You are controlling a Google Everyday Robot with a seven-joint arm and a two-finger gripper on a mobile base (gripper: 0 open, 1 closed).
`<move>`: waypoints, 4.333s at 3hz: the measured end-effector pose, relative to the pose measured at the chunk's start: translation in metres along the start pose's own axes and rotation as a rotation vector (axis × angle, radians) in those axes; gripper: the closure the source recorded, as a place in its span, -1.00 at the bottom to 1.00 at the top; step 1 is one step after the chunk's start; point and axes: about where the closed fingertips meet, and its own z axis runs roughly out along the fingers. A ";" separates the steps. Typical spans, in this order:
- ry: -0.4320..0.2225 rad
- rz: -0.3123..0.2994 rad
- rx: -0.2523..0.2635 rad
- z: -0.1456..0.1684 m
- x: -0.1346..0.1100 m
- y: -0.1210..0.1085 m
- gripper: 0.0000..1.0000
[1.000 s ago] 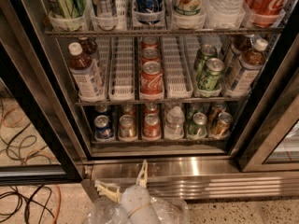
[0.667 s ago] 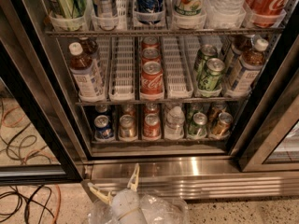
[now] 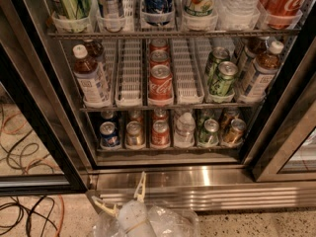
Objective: Pick pepsi can from bottom shelf of fridge
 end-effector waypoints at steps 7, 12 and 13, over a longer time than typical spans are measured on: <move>-0.118 -0.188 -0.078 0.030 -0.013 -0.003 -0.56; -0.167 -0.228 -0.154 0.115 -0.025 -0.008 -0.36; -0.173 -0.231 -0.159 0.123 -0.027 -0.009 -0.46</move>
Offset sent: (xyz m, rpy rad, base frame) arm 0.0278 -0.0089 0.0337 -0.1549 -0.2510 0.0250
